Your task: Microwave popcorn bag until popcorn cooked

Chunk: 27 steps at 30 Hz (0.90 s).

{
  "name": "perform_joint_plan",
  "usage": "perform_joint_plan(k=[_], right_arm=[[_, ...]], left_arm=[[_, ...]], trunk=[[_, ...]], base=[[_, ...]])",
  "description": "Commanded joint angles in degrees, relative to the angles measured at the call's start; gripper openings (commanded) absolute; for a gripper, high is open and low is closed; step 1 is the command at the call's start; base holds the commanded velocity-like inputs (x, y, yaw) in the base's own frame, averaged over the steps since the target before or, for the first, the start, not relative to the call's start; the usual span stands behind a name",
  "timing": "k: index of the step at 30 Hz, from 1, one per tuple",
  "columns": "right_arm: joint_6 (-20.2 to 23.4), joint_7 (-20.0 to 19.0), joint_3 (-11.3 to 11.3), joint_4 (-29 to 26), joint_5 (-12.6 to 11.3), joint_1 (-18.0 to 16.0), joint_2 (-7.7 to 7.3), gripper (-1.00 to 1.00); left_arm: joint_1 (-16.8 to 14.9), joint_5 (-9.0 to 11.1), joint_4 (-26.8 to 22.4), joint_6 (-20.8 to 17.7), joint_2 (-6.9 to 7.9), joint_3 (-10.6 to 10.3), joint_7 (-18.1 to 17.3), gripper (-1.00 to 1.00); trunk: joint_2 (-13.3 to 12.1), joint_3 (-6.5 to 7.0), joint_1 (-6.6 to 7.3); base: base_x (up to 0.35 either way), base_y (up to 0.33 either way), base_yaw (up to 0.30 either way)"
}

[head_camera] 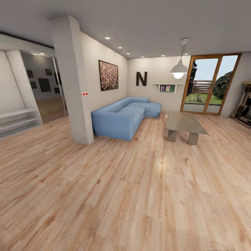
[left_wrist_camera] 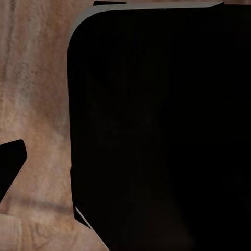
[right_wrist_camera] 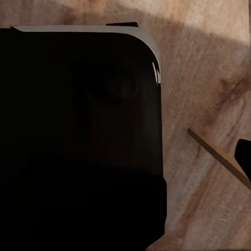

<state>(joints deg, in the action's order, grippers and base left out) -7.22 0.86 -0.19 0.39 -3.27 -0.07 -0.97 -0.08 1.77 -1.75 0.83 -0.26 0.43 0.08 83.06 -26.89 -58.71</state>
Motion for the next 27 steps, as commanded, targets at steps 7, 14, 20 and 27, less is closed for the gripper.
perform_joint_plan(k=[7,14,20,27], right_arm=[[-0.3,0.0,0.0,0.0,-0.3,0.0,0.01,1.00],[-0.3,0.0,0.0,0.0,-0.3,0.0,0.01,1.00],[-0.3,0.0,0.0,0.0,-0.3,0.0,0.01,1.00],[-0.3,0.0,0.0,0.0,-0.3,0.0,0.01,1.00]], left_arm=[[0.0,0.1,0.0,-0.4,-0.01,0.0,0.0,1.00],[0.0,0.1,0.0,-0.4,-0.01,0.0,0.0,1.00],[0.0,0.2,0.0,-0.4,-0.01,0.0,0.0,1.00],[0.0,0.2,0.0,-0.4,-0.02,0.0,0.0,1.00]], trunk=[[0.0,-0.04,-0.02],[0.0,-0.04,-0.02],[0.0,-0.04,-0.02],[0.0,-0.04,-0.02]], base=[[0.303,0.000,-0.290],[0.321,0.000,-0.290],[0.322,0.000,-0.290],[0.321,0.000,-0.290]])
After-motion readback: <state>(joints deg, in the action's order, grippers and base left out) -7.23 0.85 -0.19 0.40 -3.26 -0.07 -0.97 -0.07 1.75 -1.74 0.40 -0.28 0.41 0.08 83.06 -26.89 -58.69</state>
